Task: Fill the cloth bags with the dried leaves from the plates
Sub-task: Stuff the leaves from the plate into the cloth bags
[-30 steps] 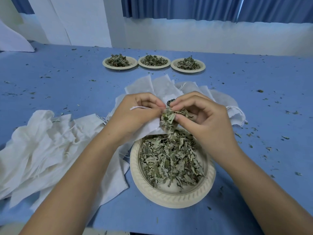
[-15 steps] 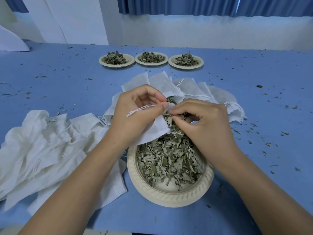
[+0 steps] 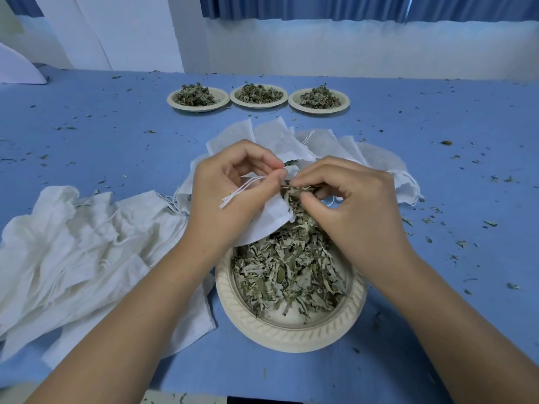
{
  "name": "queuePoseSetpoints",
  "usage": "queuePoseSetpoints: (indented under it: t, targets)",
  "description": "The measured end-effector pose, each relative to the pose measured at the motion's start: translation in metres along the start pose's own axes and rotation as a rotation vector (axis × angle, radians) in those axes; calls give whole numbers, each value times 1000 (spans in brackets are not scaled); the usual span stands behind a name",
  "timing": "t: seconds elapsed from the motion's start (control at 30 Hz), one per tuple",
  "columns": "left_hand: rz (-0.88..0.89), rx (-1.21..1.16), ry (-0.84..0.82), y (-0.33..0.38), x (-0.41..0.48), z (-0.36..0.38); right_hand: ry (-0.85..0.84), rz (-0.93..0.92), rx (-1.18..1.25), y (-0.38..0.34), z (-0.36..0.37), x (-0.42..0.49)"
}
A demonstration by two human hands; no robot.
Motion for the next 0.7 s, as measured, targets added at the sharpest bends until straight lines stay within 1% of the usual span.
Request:
queuePoseSetpoints:
  t: [0.1, 0.2, 0.27, 0.37, 0.43, 0.57, 0.63, 0.7]
  targets:
    - [39, 31, 12, 2, -1, 0, 13, 48, -12, 2, -1, 0]
    - [39, 42, 49, 3, 0, -2, 29, 79, 20, 3, -3, 2]
    - [44, 9, 9, 4, 1, -3, 25, 17, 0, 0, -2, 1]
    - [51, -37, -77, 6, -2, 1, 39, -151, -134, -5, 4, -3]
    - [32, -52, -70, 5, -3, 2, 48, -209, -211, -4, 5, -4]
    - [14, -24, -7, 3, -3, 1, 19, -233, -333, 0, 7, -2]
    - [21, -11, -4, 2, -3, 1, 10, -239, -318, -1, 7, -2]
    - [17, -26, -17, 2, -3, 1, -21, -259, -250, -5, 7, -5]
Point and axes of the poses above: each hand's wrist, its own x-axis towards the middle knuckle, its own z-axis out of the palm, y = z × x, the point moved 3 cm from there along x, towards the middle knuckle, and after that the axes turned 12 degrees about z, right-handed, at the moved point
